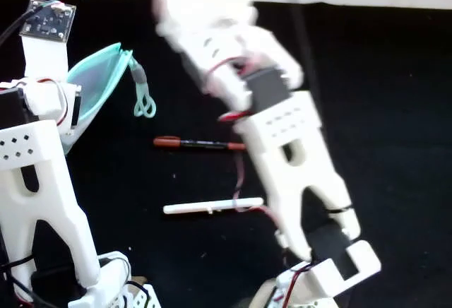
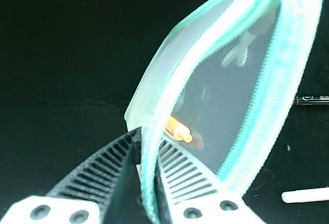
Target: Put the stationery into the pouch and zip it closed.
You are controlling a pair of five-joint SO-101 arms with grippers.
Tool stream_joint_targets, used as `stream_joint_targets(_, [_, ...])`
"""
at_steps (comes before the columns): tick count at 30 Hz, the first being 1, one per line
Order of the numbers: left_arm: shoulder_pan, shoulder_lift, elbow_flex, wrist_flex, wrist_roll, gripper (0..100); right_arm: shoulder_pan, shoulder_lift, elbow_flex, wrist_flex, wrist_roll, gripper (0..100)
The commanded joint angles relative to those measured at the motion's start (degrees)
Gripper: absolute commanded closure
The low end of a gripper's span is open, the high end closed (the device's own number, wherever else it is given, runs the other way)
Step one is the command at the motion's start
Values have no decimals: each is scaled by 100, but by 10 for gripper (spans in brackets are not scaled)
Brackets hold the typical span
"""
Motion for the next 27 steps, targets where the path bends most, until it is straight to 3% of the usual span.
stream_joint_targets(1, [13,40,-13,9,53,993,541,-268,-215,734,914,640])
stream_joint_targets(7, [40,40,-4,9,53,993,110,-312,1393,2088,3560,680])
stream_joint_targets(12, [48,40,4,9,44,993,-444,-347,3108,2352,4818,680])
stream_joint_targets(19, [48,48,31,9,26,993,-1446,-347,4611,2308,5697,680])
stream_joint_targets(27, [48,48,31,9,26,993,-2053,-338,5262,1930,5741,680])
